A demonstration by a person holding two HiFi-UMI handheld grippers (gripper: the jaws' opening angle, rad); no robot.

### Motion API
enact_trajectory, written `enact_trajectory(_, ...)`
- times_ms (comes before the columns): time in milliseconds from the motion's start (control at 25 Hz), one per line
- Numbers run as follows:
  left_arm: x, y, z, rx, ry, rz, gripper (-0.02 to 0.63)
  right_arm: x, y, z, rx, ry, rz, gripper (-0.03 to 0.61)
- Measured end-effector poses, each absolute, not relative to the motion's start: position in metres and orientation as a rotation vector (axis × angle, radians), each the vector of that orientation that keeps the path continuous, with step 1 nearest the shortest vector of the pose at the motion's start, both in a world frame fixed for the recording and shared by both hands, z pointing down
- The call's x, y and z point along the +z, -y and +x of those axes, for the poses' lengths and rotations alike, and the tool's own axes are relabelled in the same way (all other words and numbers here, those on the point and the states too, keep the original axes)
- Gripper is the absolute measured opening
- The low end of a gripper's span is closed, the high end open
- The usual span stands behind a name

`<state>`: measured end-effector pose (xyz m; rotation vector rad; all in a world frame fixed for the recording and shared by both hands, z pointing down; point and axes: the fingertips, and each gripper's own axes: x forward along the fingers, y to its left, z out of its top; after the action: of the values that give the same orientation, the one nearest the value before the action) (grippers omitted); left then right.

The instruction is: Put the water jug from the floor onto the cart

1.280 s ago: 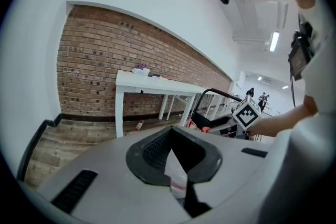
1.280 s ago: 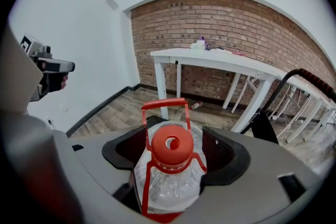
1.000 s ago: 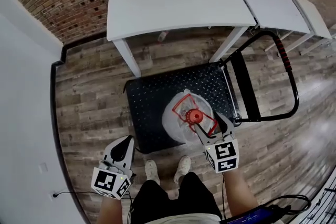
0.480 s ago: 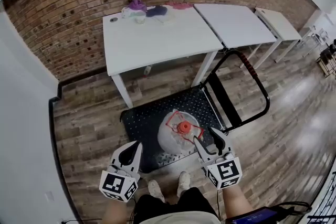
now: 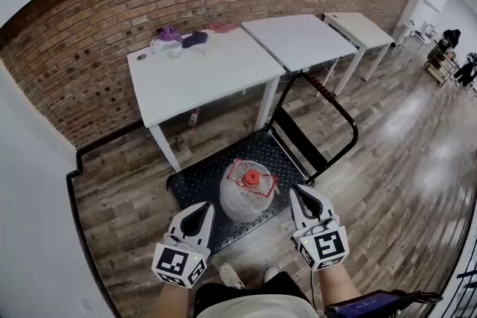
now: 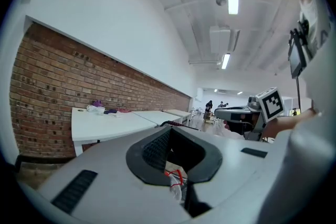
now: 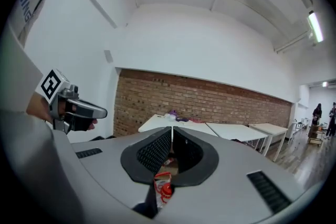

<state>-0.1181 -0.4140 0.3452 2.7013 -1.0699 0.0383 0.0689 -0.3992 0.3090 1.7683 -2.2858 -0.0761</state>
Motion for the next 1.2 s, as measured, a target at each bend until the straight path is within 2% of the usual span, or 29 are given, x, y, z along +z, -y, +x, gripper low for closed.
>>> enact_trajectory(600,0.313,0.331,-0.088,0.006,1.184,2.71,-0.002,0.299,0.313,0.114,0.0,2.385,1.785,0.003)
enact_trajectory(1200,0.288,0.192,-0.007,0.062,1.256,2.777,-0.002,0.263,0.184,0.181,-0.074,2.523,1.749,0.002)
